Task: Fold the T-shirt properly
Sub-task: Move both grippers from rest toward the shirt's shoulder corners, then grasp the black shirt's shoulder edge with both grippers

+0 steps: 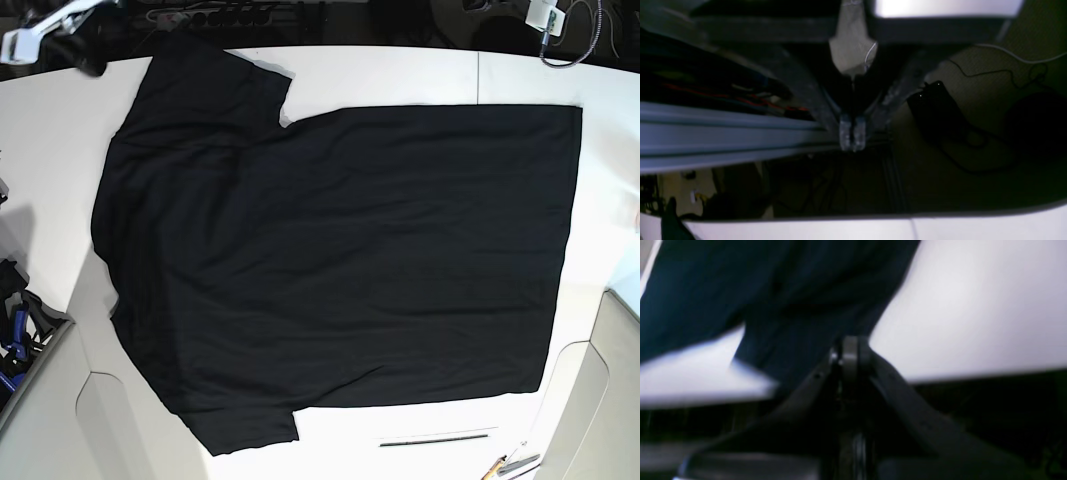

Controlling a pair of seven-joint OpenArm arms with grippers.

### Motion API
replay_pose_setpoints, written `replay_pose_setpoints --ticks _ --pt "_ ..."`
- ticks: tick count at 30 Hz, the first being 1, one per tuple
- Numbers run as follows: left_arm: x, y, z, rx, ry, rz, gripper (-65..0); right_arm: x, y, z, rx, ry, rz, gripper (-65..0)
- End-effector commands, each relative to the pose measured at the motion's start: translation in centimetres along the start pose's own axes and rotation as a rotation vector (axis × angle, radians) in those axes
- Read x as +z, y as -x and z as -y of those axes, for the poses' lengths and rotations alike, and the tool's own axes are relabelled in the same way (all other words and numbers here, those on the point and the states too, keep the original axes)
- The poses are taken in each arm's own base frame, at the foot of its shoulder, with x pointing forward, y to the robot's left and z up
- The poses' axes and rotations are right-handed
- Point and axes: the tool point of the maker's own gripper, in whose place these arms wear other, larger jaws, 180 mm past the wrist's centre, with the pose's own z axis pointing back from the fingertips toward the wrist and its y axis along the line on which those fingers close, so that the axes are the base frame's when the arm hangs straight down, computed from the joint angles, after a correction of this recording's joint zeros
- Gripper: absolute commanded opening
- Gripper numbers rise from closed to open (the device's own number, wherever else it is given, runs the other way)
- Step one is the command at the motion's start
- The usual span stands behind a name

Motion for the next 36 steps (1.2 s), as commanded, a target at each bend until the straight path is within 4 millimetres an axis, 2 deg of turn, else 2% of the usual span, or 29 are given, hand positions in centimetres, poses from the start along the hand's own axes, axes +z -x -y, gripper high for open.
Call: replay_pose_setpoints --ticks 1,7,11,12,14,15,17,19,21,25,29,32,33,34,36 --pt "0.2 -0.6 0.3 -0.004 0.014 0.018 -65.0 -0.3 -1.2 0.3 -0.011 0.017 0.044 -65.0" --pt "-1.1 -1.1 0.3 -0.013 0.019 0.000 -65.0 -3.6 -4.9 1.4 -0.155 0.052 0.214 -65.0" --pt "-2.0 -1.6 0.0 -0.040 0.023 -0.033 -65.0 -5.9 -4.8 1.8 -0.064 0.115 0.161 -65.0" --pt "-2.3 -1.9 -0.1 -0.046 0.023 -0.033 -65.0 -6.3 -5.0 1.7 -0.045 0.120 0.155 -60.8" --pt "-2.5 -2.5 -0.2 -0.053 0.025 -0.019 -65.0 -7.0 -5.7 1.5 -0.028 0.122 0.167 -43.1" --pt "-2.6 -2.7 -0.2 -0.054 0.026 -0.013 -65.0 -7.3 -6.1 1.4 -0.022 0.124 0.176 -37.4" --pt "-2.7 -3.1 -0.1 -0.045 0.033 0.003 -56.2 -7.6 -6.7 1.6 0.002 0.140 0.182 -33.1" --pt "-2.8 -3.4 -0.1 -0.043 0.036 0.011 -44.3 -8.0 -7.0 2.6 -0.010 0.188 0.180 -33.1" --pt "-2.9 -3.6 -0.1 -0.046 0.036 0.016 -37.7 -8.8 -7.1 3.2 -0.033 0.204 0.181 -33.1" --pt "-3.2 -4.2 -0.2 -0.053 0.038 0.029 -37.6 -11.8 -5.3 4.1 -0.121 0.178 0.104 -33.1" --pt "-3.3 -4.4 -0.2 -0.058 0.038 0.030 -37.6 -14.7 -3.8 2.7 -0.231 0.042 0.040 -33.1" --pt "-3.4 -4.5 -0.3 -0.064 0.036 0.030 -37.6 -15.7 -3.1 1.3 -0.268 -0.036 -0.013 -33.6" --pt "-3.4 -4.6 -0.3 -0.068 0.034 0.033 -37.6 -15.8 -3.1 0.9 -0.272 -0.052 -0.018 -36.4" --pt "-3.4 -4.9 -0.6 -0.072 0.026 0.039 -37.6 -15.8 -3.1 0.7 -0.270 -0.062 -0.016 -42.4" --pt "-3.1 -6.0 -1.5 -0.083 -0.001 0.064 -37.6 -15.7 -3.2 0.3 -0.249 -0.086 -0.014 -60.2"
